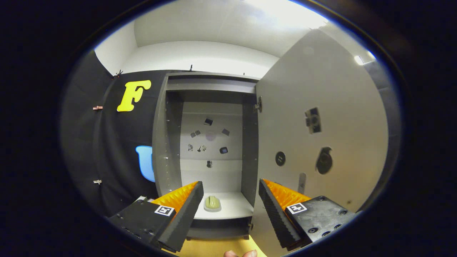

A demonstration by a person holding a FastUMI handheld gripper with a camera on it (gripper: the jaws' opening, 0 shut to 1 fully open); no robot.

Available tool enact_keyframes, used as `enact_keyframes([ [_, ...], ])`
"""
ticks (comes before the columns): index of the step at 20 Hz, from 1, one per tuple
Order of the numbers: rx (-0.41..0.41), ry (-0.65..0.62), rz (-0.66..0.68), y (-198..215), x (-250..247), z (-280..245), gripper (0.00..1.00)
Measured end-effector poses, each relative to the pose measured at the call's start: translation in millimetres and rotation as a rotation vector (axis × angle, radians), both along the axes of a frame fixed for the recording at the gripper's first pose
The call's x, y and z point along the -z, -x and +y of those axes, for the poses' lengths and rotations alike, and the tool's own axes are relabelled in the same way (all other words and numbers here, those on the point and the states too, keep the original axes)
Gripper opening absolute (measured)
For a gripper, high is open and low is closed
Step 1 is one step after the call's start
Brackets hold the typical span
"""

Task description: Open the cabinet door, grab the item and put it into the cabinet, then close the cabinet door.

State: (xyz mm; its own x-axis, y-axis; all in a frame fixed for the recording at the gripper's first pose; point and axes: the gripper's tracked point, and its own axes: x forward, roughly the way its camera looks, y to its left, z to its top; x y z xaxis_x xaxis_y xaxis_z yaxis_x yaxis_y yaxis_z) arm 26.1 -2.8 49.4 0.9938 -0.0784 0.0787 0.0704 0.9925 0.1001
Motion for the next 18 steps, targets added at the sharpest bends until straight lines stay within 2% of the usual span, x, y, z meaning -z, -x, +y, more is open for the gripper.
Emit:
enact_keyframes([
  [5,0.025,0.033,-0.012,55.8,0.5,-37.5,0.98],
  [9,0.084,0.053,-0.007,103.5,3.3,-82.6,0.98],
  [12,0.129,0.06,0.004,124.1,15.0,-113.6,0.98],
  [18,0.303,0.083,0.109,149.7,57.2,-211.8,0.98],
])
